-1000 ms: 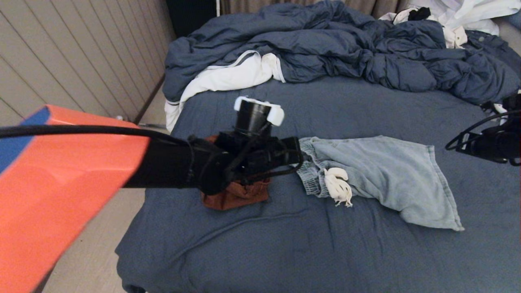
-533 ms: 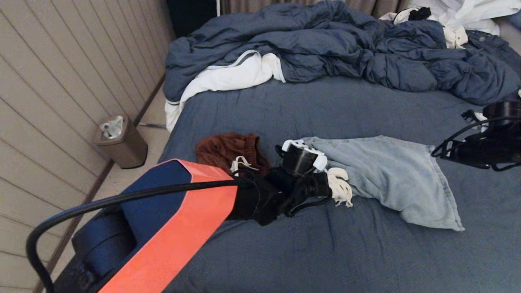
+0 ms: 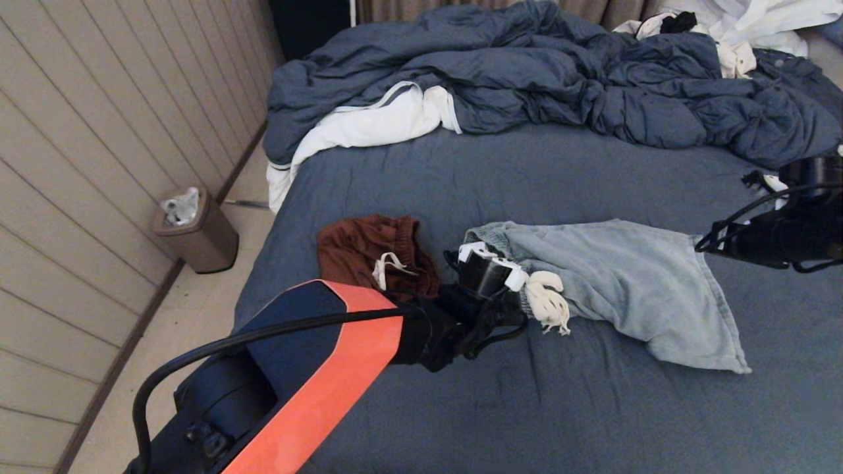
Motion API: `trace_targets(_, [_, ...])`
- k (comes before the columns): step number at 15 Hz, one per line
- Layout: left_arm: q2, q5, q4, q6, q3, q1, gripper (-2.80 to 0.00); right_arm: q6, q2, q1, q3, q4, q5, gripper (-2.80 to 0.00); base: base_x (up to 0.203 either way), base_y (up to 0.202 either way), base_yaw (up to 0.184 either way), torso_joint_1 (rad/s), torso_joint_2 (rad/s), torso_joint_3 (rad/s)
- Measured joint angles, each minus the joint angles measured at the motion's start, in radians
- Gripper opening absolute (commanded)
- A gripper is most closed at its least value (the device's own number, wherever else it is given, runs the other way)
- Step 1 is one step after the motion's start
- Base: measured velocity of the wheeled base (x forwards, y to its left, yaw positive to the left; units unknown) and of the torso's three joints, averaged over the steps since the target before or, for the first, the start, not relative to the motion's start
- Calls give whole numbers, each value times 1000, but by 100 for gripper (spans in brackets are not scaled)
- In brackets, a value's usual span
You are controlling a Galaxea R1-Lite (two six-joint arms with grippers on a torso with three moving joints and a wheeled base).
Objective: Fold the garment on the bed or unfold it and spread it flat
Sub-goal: Unford the blue shorts
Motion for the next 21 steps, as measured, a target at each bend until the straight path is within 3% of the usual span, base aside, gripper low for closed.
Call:
trace_targets(14, [48, -15, -73, 8, -9, 9, 0, 0, -52, 49, 77, -59, -3, -280, 0, 0, 0, 0, 0, 0])
trace_targets(15, [50, -15, -73, 9, -9, 9, -149, 0, -56, 53, 89, -75, -3, -280, 0, 0, 0, 0, 0, 0])
trace_targets(16, [55, -14, -79, 12, -10, 8, -280, 0, -60, 60, 105, -94, -3, -280, 0, 0, 0, 0, 0, 0])
trace_targets(21, [79, -12, -123, 32, -10, 8, -280, -14, -81, 84, 158, -133, -2, -280, 0, 0, 0, 0, 0, 0])
